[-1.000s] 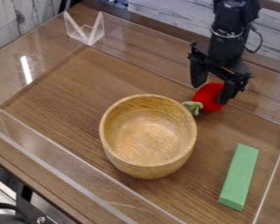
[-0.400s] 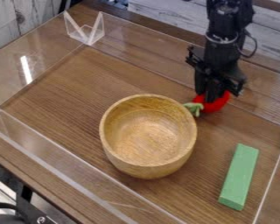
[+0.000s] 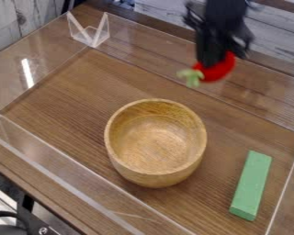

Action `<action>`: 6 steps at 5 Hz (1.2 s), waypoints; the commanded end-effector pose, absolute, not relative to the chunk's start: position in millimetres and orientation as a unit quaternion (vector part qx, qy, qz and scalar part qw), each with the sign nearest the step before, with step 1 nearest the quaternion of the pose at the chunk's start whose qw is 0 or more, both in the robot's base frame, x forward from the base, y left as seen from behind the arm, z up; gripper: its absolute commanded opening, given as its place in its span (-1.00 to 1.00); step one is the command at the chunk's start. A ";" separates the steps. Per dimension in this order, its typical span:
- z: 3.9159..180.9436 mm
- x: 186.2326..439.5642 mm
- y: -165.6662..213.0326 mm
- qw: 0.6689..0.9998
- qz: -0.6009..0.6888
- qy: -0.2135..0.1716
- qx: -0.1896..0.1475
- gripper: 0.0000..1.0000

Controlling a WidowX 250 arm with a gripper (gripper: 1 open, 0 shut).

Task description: Move the red object to the left side of the table

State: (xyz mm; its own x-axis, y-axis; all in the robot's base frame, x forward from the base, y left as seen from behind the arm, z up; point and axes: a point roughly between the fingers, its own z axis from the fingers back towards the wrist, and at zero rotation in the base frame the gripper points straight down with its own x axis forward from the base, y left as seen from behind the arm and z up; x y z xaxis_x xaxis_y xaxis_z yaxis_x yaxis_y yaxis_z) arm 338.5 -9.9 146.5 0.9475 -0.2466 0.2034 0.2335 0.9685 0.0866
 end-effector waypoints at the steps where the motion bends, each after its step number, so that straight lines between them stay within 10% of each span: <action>1: 164.1 335.5 41.5 0.991 -0.015 -0.126 0.049 -1.00; 6: 141.8 313.9 193.4 0.987 0.110 -0.088 0.080 -1.00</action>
State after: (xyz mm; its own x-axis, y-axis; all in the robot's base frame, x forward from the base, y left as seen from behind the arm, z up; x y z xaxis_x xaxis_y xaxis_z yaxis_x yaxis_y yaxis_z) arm 312.1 187.6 123.4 0.9700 0.2009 0.1370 -0.2174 0.9688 0.1188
